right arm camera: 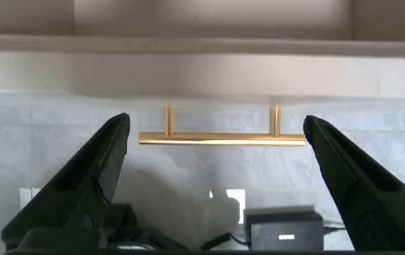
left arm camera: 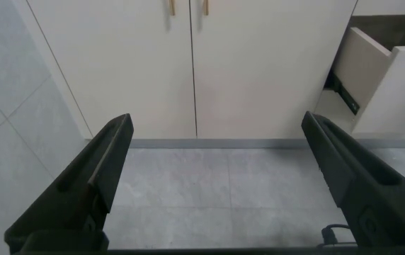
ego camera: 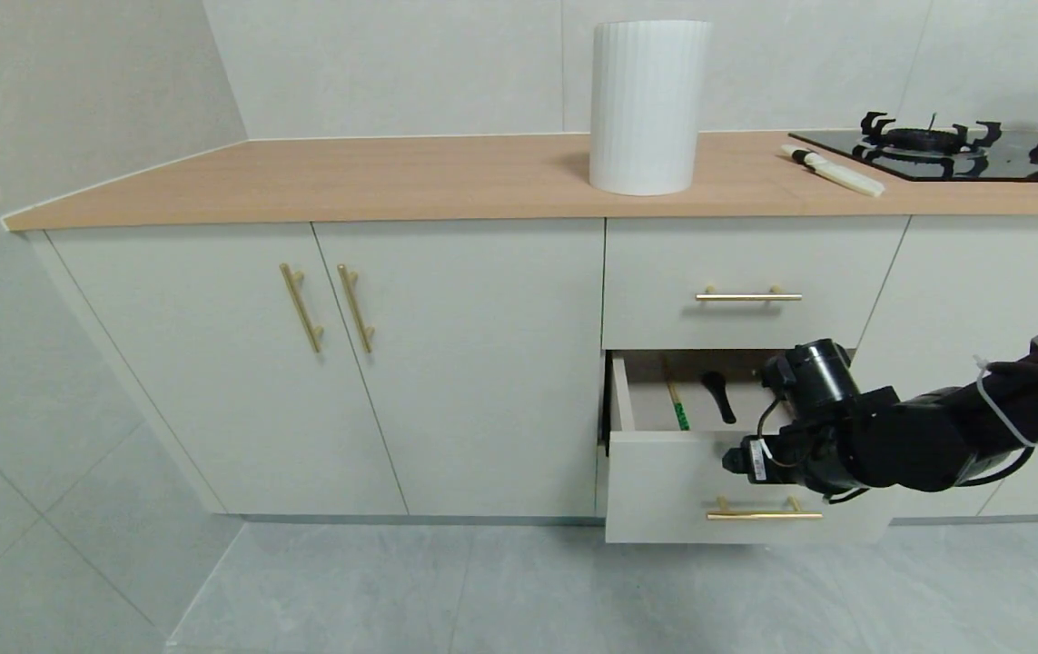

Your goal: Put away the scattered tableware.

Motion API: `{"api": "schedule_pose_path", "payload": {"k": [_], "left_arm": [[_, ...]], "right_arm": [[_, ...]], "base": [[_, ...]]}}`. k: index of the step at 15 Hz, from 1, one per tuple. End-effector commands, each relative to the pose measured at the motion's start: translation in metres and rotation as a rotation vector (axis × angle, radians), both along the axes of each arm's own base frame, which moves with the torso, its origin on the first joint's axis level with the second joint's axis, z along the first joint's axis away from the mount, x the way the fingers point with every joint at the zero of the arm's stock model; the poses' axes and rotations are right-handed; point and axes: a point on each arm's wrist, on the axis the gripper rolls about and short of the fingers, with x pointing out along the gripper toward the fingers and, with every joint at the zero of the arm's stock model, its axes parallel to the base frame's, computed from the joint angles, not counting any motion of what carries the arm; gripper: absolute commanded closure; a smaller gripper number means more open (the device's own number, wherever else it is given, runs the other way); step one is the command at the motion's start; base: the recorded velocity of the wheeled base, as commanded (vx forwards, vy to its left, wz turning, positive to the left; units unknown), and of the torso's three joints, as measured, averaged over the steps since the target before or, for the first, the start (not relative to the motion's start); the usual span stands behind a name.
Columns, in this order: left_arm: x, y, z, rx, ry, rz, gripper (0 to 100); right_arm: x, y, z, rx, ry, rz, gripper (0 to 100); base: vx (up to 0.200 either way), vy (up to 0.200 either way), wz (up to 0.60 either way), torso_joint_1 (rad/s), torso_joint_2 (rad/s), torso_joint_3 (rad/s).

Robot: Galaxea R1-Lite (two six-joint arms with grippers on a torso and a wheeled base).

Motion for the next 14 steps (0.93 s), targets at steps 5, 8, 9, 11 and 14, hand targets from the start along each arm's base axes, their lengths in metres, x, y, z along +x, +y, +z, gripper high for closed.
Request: {"api": "schedule_pose_path", "payload": {"k": [5,8,9,11,14], "left_arm": [[0.0,0.0,0.0,0.0,0.0,0.0,0],[0.0,0.0,0.0,0.0,0.0,0.0,0],[0.0,0.0,0.0,0.0,0.0,0.0,0],[0.0,0.0,0.0,0.0,0.0,0.0,0],[0.0,0.0,0.0,0.0,0.0,0.0,0]], "right_arm": [[0.035,0.0,0.002,-0.008,-0.057,0.0,0],[0.053,0.001,0.002,-0.006,-0.09,-0.002,0],[0.059,0.002,0.002,-0.021,-0.1,0.014,0],[0.076,-0.002,-0.003,-0.03,-0.114,0.007,0],[0.083,-0.006,-0.006,-0.024,-0.124,-0.006,0]], "base": [[0.0,0.0,0.0,0.0,0.0,0.0],[0.0,0.0,0.0,0.0,0.0,0.0],[0.0,0.0,0.0,0.0,0.0,0.0],[0.0,0.0,0.0,0.0,0.0,0.0],[0.0,0.0,0.0,0.0,0.0,0.0]]}}
